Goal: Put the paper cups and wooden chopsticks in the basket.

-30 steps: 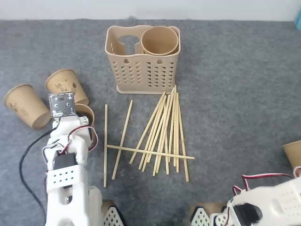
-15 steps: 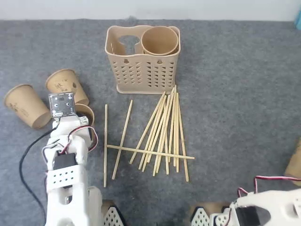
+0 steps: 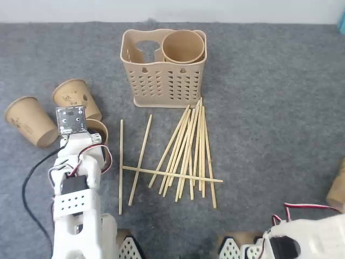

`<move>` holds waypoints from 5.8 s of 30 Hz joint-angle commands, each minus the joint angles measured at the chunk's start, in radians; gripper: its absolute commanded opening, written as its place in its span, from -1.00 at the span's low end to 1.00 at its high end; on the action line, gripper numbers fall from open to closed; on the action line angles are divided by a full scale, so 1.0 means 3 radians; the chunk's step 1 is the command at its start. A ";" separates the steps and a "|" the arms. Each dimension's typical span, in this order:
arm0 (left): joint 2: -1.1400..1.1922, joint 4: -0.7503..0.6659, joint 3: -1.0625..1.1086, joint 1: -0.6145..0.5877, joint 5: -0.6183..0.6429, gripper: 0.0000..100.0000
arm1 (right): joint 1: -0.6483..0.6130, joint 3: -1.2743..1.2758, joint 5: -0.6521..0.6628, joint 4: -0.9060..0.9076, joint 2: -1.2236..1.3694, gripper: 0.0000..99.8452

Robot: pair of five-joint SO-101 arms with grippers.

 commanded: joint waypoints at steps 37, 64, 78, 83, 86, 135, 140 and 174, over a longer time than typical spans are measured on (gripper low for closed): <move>0.0102 -0.0020 -0.0008 -0.0005 -0.0036 -0.97 | -0.0269 0.3468 0.0113 -0.2759 -0.1491 -0.98; 0.0102 -0.0010 -0.0008 -0.0005 -0.0036 -0.97 | -0.1056 0.3457 -0.0286 -0.1844 -0.3455 -0.69; 0.0102 -0.0010 -0.0008 -0.0005 -0.0036 -0.97 | -0.2544 0.3028 -0.1437 -0.2493 -0.3491 -0.69; 0.0102 -0.0020 -0.0008 -0.0005 -0.0036 -0.97 | -0.2555 0.2179 -0.1724 -0.2488 -0.2411 -0.67; 0.0102 -0.0020 -0.0008 -0.0005 -0.0036 -0.97 | -0.2575 0.1642 -0.1851 -0.2411 -0.1767 -0.67; 0.0102 -0.0031 -0.0018 0.0000 -0.0036 -0.97 | -0.2856 -0.0629 -0.1197 -0.1967 0.0596 -0.98; 0.0102 -0.0031 -0.0018 0.0000 -0.0036 -0.97 | -0.2560 -0.0742 -0.1018 -0.2120 0.0611 -0.98; 0.0102 -0.0031 -0.0013 0.0000 -0.0036 -0.97 | -0.2130 -0.2020 -0.1074 -0.2851 0.1716 -0.75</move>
